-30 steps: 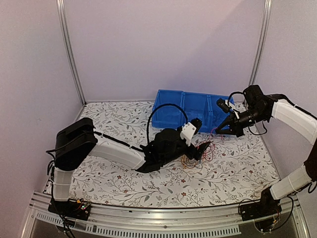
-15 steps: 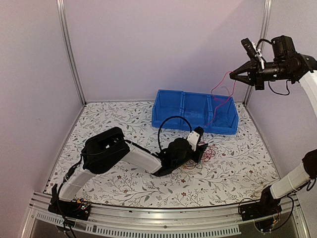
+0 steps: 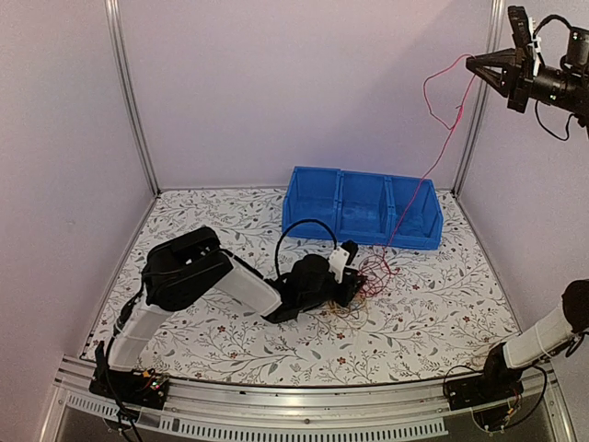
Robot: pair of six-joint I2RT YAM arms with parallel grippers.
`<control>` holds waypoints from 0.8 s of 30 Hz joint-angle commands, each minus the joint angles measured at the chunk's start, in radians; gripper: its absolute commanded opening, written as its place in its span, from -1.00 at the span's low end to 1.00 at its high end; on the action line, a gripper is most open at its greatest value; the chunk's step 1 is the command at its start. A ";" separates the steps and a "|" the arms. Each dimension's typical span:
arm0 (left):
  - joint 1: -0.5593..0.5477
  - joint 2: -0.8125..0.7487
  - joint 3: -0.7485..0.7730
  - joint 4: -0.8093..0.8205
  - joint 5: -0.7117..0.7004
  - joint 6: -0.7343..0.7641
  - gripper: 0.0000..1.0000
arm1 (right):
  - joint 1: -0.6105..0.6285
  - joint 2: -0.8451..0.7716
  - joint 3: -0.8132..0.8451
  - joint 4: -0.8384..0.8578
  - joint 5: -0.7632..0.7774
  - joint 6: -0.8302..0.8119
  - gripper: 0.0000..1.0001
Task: Untangle the cables
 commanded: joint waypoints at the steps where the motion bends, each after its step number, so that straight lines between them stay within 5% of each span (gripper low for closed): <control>1: 0.004 -0.025 -0.040 -0.020 0.054 -0.028 -0.42 | -0.004 0.064 0.212 0.087 0.012 0.069 -1.00; 6: 0.001 -0.048 -0.091 -0.077 0.130 -0.067 -0.57 | -0.004 0.135 0.383 0.193 0.154 0.066 -1.00; 14: 0.000 -0.095 -0.228 -0.043 0.096 -0.082 -0.66 | -0.035 0.143 0.432 0.304 0.303 0.093 -1.00; 24: -0.010 -0.337 -0.309 -0.059 -0.044 -0.138 -0.03 | -0.035 0.085 0.110 0.261 0.256 0.054 -1.00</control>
